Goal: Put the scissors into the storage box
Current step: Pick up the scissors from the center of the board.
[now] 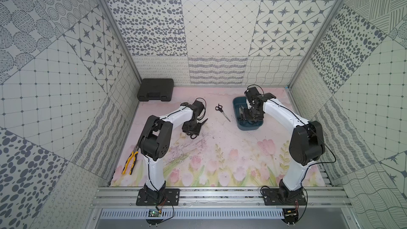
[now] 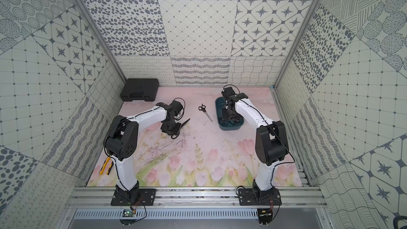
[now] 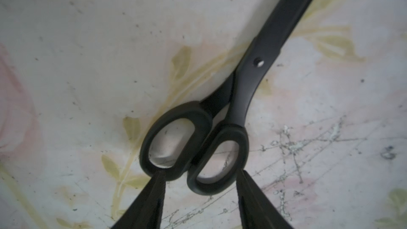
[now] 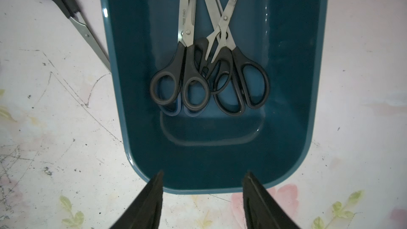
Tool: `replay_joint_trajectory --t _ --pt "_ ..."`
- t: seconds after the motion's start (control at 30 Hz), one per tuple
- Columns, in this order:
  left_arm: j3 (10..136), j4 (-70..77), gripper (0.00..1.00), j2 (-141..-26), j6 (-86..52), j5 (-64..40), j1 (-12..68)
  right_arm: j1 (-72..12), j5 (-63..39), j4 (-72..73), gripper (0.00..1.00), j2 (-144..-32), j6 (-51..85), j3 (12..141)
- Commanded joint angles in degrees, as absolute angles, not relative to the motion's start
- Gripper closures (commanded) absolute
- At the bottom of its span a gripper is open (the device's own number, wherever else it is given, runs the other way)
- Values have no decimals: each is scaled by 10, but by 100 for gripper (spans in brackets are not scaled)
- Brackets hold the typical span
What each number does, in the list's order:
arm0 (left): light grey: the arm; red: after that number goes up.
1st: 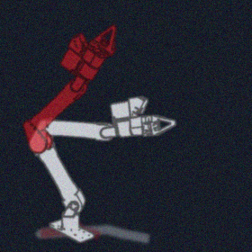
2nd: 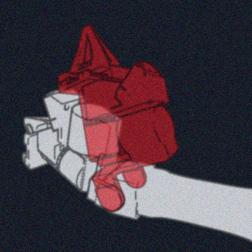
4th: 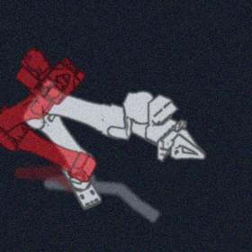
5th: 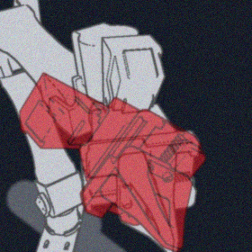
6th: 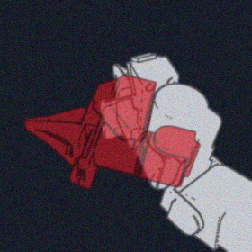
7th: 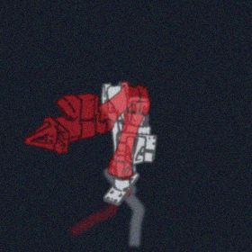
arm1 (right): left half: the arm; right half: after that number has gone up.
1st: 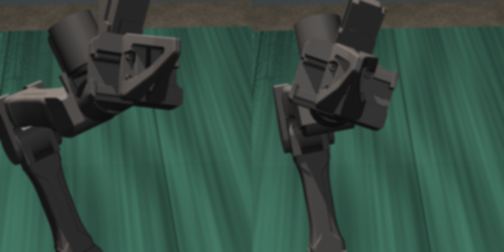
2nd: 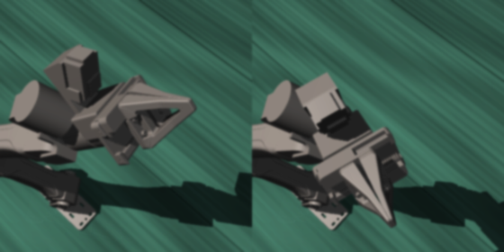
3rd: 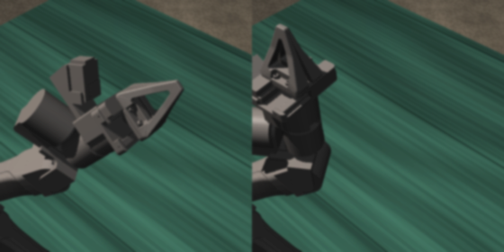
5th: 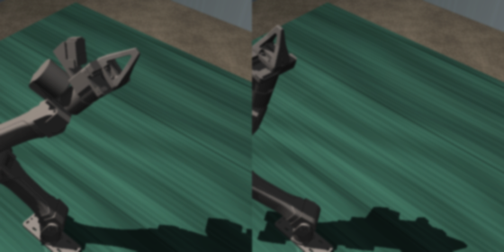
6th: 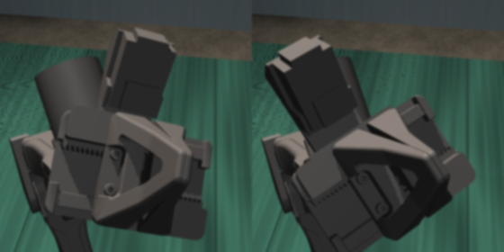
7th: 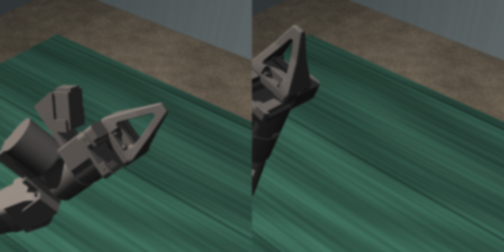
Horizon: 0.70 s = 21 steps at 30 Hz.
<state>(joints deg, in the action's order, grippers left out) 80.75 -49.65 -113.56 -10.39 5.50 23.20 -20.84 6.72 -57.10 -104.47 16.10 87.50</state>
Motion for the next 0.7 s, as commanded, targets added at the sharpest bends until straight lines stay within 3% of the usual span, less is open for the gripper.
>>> replay_joint_trajectory --t 0.0,0.07,0.2,0.47,0.53,0.67 --pt "814 -489 49 -1164 -61 39 233 -207 68 -556 39 -1025 169 865" --pt "814 -485 50 -1172 -59 32 233 -207 67 -556 39 -1025 170 863" --pt "801 -474 68 -1178 -56 23 232 -207 61 -551 39 -1024 170 854" --pt "796 -478 87 -1171 -70 16 233 -207 45 -544 39 -1025 170 855" --pt "798 -478 100 -1174 -76 11 232 -206 43 -542 39 -1025 170 855" --pt "803 -485 100 -1158 -95 34 242 -207 42 -543 39 -1022 169 854"
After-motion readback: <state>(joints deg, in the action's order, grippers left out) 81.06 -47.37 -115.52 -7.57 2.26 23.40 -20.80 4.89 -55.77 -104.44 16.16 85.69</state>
